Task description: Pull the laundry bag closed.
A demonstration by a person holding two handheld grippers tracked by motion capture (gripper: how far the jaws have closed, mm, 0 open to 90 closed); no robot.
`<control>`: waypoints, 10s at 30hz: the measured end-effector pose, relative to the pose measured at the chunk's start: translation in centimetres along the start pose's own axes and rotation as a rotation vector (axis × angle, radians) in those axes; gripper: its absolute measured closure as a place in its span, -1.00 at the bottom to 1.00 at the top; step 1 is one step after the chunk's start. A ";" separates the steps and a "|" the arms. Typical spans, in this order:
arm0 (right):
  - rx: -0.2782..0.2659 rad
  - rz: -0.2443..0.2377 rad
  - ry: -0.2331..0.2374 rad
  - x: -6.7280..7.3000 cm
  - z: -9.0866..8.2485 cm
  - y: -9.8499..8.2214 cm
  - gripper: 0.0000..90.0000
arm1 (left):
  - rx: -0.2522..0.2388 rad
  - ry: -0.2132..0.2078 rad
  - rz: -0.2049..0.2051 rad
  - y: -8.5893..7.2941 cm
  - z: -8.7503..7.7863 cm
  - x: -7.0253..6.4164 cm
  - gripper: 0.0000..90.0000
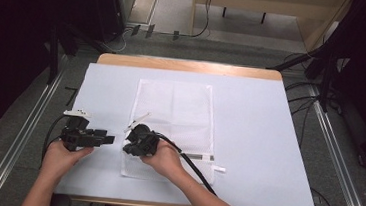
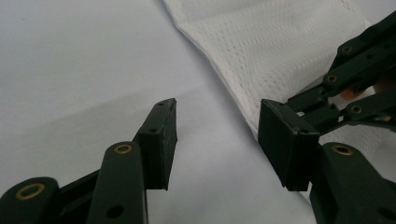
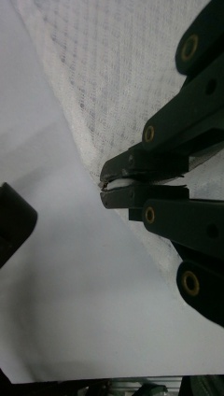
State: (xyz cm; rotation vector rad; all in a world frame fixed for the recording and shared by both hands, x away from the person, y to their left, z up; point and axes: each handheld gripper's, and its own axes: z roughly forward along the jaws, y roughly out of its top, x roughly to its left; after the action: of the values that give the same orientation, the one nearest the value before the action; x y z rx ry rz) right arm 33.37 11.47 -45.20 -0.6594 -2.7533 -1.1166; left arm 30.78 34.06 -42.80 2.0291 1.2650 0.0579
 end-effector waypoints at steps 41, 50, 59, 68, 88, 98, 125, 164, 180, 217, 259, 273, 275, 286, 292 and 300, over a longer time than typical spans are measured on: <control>-0.073 -0.062 0.045 0.1 -3.2 1.5 0.94 | 0.140 -0.163 0.147 0.7 2.5 -2.7 0.64; -0.058 -0.066 0.065 0.0 -3.2 1.3 0.94 | 0.154 -0.163 0.166 0.9 2.7 -3.1 0.89; -0.060 -0.044 0.067 -0.5 -3.1 0.9 0.95 | 0.157 -0.152 0.167 1.0 2.5 -3.1 0.95; -0.067 -0.017 0.055 -0.6 -2.8 0.3 0.96 | 0.167 -0.139 0.158 1.1 2.4 -2.9 0.96; -0.067 -0.033 0.034 -1.5 -3.2 -1.4 0.96 | 0.169 -0.137 0.159 1.0 2.1 -2.7 0.98; -0.062 -0.034 0.033 -1.9 -3.6 -1.7 0.96 | 0.165 -0.152 0.174 1.0 2.1 -2.7 0.97; -0.055 -0.020 0.023 -3.1 -4.7 -2.9 0.96 | 0.162 -0.157 0.179 0.9 2.0 -2.4 0.97; -0.030 -0.001 0.004 -4.0 -6.5 -4.4 0.96 | 0.168 -0.164 0.182 0.8 1.9 -2.4 0.97; -0.026 0.011 0.003 -4.5 -7.1 -4.9 0.96 | 0.172 -0.169 0.187 0.8 2.0 -2.4 0.97; -0.004 0.031 -0.015 -5.5 -8.6 -6.5 0.96 | 0.185 -0.182 0.175 0.6 2.0 -2.2 0.97; 0.006 0.094 -0.052 -7.5 -11.8 -10.1 0.96 | 0.206 -0.191 0.169 0.3 2.0 -1.9 0.97; 0.019 0.118 -0.054 -8.1 -13.0 -11.2 0.96 | 0.218 -0.199 0.165 0.2 2.1 -1.9 0.97; 0.010 0.121 -0.052 -8.3 -13.4 -11.5 0.96 | 0.214 -0.198 0.166 0.2 2.1 -1.9 0.97; -0.001 0.124 -0.050 -8.7 -15.1 -13.0 0.96 | 0.214 -0.208 0.162 0.2 2.2 -1.9 0.98; 0.002 0.131 -0.059 -8.8 -15.4 -13.2 0.96 | 0.209 -0.208 0.151 0.3 2.0 -1.9 1.00; -0.002 0.145 -0.058 -8.8 -15.3 -13.3 0.96 | 0.203 -0.198 0.146 0.4 2.0 -1.9 1.00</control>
State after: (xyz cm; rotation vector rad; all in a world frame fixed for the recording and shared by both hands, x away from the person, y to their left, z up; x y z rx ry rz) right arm 34.59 -10.62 -44.83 -0.8889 -2.7003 -1.0853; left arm 30.86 31.32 -43.38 2.2356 1.0331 -0.2061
